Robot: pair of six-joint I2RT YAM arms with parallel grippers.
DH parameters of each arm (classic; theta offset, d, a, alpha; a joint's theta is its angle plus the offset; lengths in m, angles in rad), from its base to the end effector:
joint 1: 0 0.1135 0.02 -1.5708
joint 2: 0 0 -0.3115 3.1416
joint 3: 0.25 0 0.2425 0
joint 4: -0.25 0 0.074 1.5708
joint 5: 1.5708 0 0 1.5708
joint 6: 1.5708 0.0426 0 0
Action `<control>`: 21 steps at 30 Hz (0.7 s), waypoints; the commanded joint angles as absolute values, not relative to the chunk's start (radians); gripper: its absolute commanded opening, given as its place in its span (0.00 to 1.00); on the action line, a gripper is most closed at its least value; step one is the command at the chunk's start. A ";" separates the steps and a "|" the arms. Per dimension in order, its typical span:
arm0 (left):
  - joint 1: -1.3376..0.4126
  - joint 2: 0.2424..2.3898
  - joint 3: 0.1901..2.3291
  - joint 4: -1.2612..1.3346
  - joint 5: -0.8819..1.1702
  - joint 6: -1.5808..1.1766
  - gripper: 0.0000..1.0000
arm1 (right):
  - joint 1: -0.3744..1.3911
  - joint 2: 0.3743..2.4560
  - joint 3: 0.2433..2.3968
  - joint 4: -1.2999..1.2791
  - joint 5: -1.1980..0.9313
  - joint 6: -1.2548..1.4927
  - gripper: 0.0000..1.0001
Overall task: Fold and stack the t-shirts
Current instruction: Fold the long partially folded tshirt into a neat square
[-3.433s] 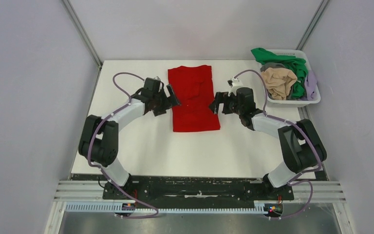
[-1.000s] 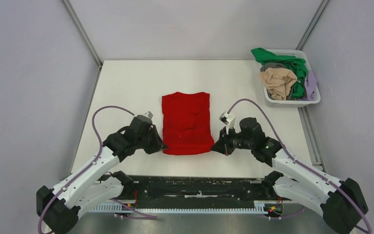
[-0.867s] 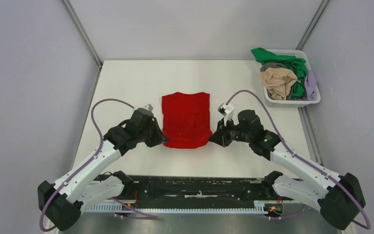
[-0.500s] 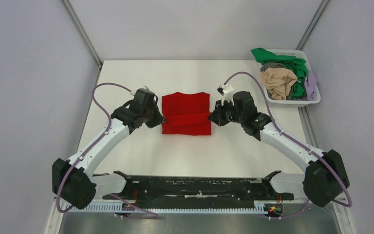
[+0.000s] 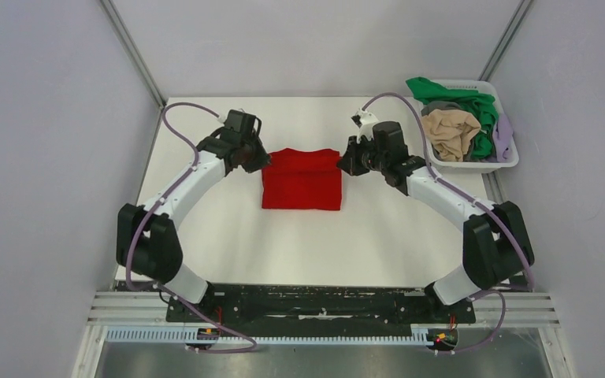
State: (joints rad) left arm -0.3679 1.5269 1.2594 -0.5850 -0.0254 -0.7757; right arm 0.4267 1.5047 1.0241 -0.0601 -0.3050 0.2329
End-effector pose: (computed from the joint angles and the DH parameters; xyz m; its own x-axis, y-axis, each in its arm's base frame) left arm 0.3041 -0.1161 0.3327 -0.7424 -0.4640 -0.4832 -0.2464 0.8599 -0.4472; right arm 0.2986 0.1498 0.3099 -0.6011 -0.0315 -0.7985 -0.5040 0.7904 0.3483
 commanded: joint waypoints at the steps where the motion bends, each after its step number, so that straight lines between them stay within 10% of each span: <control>1: -0.332 1.616 1.348 -0.551 -0.043 -0.706 0.02 | 0.403 1.581 1.104 -0.009 -0.286 0.234 0.00; 15: -0.281 1.879 1.488 -0.505 0.057 -0.689 0.03 | 0.385 1.774 1.201 0.038 -0.223 0.265 0.00; 19: -0.265 1.923 1.533 -0.491 0.048 -0.696 0.15 | 0.372 1.844 1.255 0.072 -0.214 0.260 0.04; 21: -0.254 1.935 1.562 -0.474 0.038 -0.699 0.41 | 0.359 1.908 1.326 0.079 -0.215 0.254 0.12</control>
